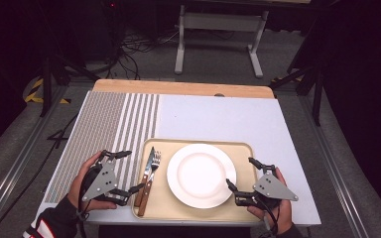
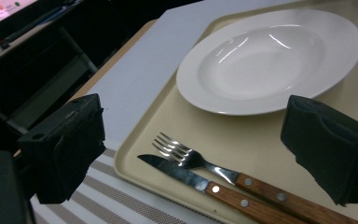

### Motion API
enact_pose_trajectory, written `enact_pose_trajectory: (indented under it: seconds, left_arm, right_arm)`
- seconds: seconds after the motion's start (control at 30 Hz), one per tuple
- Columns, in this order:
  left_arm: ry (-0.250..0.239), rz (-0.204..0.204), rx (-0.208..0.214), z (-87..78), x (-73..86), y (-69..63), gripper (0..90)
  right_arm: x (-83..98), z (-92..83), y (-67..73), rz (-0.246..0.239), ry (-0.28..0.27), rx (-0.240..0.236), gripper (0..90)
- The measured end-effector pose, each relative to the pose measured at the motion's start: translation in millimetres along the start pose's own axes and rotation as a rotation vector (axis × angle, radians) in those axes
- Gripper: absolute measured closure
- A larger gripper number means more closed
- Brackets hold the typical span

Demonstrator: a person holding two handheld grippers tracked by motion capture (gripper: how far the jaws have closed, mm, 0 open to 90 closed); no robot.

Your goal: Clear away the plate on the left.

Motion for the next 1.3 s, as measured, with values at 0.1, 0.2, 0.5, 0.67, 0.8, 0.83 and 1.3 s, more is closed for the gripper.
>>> enact_pose_trajectory:
  seconds: [0.1,0.2,0.5,0.67,0.8,0.83,1.3]
  left_arm:
    - [-0.015,-0.033,-0.033,-4.6,7.9,4.1,9.8]
    - [0.012,-0.045,-0.035,-6.6,18.0,6.0,8.1]
    - [0.067,-0.09,-0.069,-15.9,42.7,12.4,8.2]
    - [0.074,-0.139,-0.091,-20.1,59.3,13.5,6.7]
    - [0.084,-0.181,-0.089,-23.3,70.6,12.9,6.5]
    - [0.089,-0.183,-0.092,-24.9,72.6,13.2,6.5]
    - [0.097,-0.279,-0.107,-41.4,90.9,9.8,5.8]
  right_arm:
    - [0.7,-1.3,-1.2,0.002,0.001,0.006,9.2]
    - [1.7,-2.1,-2.2,0.003,0.001,0.007,9.2]
    - [6.2,-3.5,-7.8,0.001,0.009,0.026,9.2]
    - [11.3,-4.3,-12.9,0.02,0.017,0.034,9.2]
    - [12.8,-6.5,-15.4,0.031,0.018,0.04,9.2]
    - [13.1,-7.1,-15.9,0.034,0.018,0.042,9.2]
    - [25.0,-11.2,-18.9,0.041,0.038,0.045,9.1]
Point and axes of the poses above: each handheld gripper's, and its own axes: z roughly forward along the jaws, x roughly out of its underside, y roughly to its left, the point moved 7 cm from there along z, roughly forward along the jaws
